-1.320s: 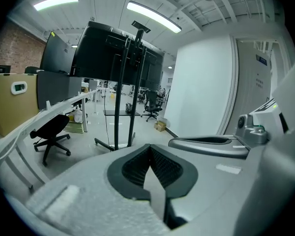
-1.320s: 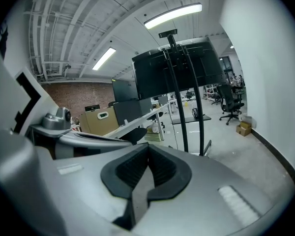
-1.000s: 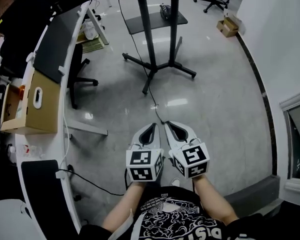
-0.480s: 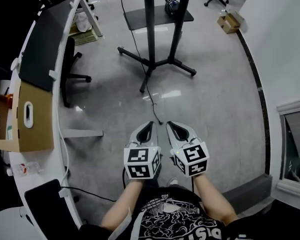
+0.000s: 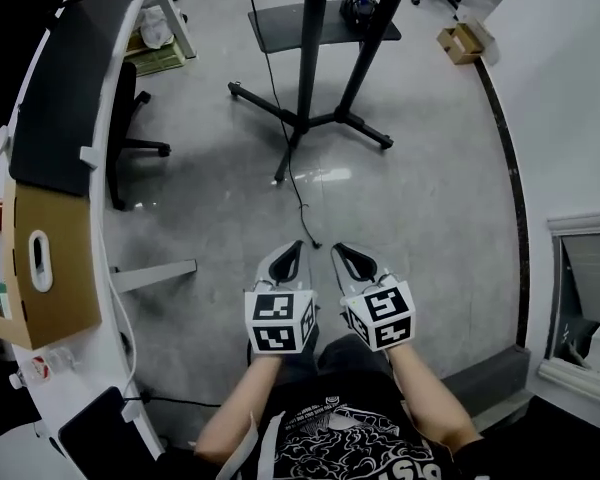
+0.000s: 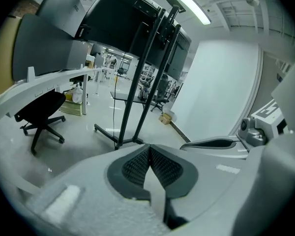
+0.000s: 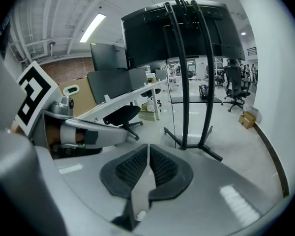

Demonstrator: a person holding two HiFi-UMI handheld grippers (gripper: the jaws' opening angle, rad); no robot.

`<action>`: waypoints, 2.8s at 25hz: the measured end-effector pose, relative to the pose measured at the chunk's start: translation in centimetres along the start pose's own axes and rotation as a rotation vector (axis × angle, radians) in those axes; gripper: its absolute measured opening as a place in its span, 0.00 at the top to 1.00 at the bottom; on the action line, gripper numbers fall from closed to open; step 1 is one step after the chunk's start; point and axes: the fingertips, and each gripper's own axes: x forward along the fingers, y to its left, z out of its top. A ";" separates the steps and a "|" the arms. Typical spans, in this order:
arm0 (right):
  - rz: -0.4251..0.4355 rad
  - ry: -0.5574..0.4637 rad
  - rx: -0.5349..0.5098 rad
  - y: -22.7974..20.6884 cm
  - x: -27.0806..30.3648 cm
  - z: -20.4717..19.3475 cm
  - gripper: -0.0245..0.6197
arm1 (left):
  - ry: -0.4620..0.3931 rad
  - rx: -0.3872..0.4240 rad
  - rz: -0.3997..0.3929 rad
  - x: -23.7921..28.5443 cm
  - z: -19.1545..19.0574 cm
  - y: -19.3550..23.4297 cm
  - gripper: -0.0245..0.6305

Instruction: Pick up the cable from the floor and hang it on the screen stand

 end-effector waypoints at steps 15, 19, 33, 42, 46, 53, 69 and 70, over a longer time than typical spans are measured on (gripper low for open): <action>0.128 0.261 -0.067 -2.7 10.9 -10.2 0.91 | 0.087 -0.114 0.022 9.0 -8.5 4.7 0.97; 0.160 0.294 -0.062 -3.4 14.0 -12.5 0.91 | 0.110 -0.154 0.047 11.7 -10.6 6.2 0.97; 0.207 0.403 -0.105 -7.1 26.1 -24.5 0.90 | 0.135 -0.203 0.076 20.8 -19.8 12.1 0.96; 0.214 0.485 -0.072 -8.7 33.0 -33.9 0.87 | 0.188 -0.201 0.081 26.2 -26.0 16.4 0.96; 0.205 0.518 -0.073 -9.5 35.9 -37.8 0.87 | 0.201 -0.199 0.102 28.1 -28.0 18.4 0.96; 0.191 0.562 -0.053 -10.8 39.8 -43.7 0.86 | 0.223 -0.179 0.097 31.4 -32.1 20.4 0.96; 0.168 0.682 -0.086 -12.4 46.4 -53.6 0.86 | 0.209 -0.142 0.052 36.7 -35.4 23.4 0.96; 0.166 0.688 -0.089 -12.5 46.6 -53.9 0.86 | 0.205 -0.138 0.051 36.8 -35.2 23.5 0.96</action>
